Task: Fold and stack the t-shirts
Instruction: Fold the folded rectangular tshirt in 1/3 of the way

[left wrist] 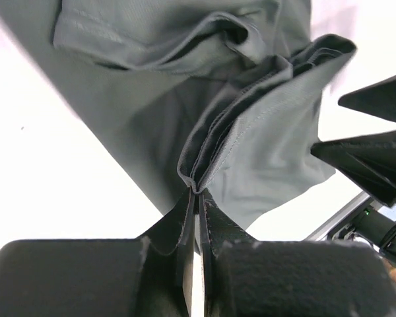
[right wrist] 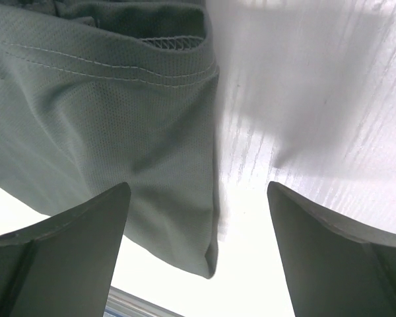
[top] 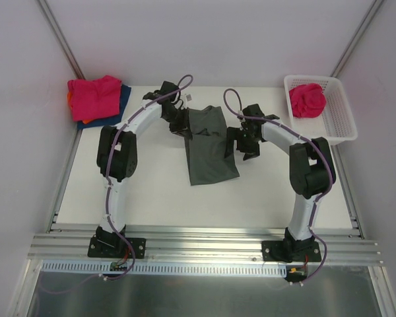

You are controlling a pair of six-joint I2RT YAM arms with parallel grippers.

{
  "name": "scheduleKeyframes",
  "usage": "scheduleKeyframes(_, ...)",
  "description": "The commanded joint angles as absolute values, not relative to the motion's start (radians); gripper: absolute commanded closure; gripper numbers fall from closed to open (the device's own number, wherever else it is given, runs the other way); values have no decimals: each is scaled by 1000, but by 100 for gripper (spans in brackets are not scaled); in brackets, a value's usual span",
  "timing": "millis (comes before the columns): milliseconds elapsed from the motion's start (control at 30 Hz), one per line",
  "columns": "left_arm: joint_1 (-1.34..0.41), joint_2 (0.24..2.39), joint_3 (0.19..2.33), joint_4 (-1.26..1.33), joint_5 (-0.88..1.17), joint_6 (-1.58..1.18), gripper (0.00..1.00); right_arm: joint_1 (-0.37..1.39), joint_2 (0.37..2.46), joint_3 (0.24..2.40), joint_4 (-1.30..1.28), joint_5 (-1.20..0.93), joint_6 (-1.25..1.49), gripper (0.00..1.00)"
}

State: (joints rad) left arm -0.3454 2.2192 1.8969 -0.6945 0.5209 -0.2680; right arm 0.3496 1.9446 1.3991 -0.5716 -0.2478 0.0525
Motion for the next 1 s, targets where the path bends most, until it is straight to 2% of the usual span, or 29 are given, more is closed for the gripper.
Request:
scheduleKeyframes(0,-336,2145,1867,-713,499,-239,100,356,1953,1443,-560,-267,74,10)
scheduleKeyframes(200,-330,2186,1848,-715,489,-224,100,359,1957,1447,-555,-272,78,10)
scheduleKeyframes(867,-307,2382,1982,-724,416,-192,98,354,1930,1402,-548,-268,72,10)
scheduleKeyframes(900,-307,2381,1988,-726,414,-186,84,354,1927,1399,-548,-268,71,10)
scheduleKeyframes(933,-307,2378,1994,-724,408,-181,66,354,1925,1397,-549,-267,69,10)
scheduleKeyframes(967,-307,2370,1996,-726,405,-175,25,354,1922,1397,-548,-268,69,10)
